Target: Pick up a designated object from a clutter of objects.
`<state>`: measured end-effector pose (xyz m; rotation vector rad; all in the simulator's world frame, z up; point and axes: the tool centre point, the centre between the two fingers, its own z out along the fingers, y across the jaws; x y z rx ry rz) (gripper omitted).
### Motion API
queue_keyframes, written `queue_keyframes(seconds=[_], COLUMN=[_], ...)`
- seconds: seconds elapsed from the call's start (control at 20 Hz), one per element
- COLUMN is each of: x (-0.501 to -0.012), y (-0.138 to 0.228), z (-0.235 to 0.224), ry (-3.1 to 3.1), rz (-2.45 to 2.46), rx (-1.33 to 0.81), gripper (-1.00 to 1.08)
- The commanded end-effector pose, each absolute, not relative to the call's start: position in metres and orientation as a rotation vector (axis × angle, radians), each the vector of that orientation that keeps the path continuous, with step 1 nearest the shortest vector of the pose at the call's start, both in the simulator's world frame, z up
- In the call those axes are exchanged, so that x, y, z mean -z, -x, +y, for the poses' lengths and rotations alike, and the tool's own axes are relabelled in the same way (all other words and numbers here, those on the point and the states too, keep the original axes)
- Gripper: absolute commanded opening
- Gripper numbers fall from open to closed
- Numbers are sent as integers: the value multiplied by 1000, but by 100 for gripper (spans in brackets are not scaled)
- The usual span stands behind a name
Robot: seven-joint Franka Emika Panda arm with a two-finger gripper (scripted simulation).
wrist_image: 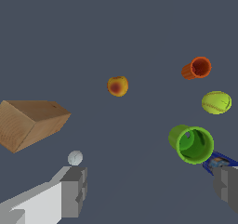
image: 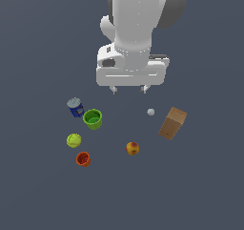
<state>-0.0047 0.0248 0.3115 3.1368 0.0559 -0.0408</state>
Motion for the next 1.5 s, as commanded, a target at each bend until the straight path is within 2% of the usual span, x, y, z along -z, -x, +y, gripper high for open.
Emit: queue_keyframes(seconds=[0.0, 0.85, 1.45], x=[-312, -314, -281], y=[5, -5, -1], z=[25, 19, -30], ry=[-3137, -3120, -3130], rz=[56, 133, 224], rx=[41, 0, 3], gripper=[100, 100, 100])
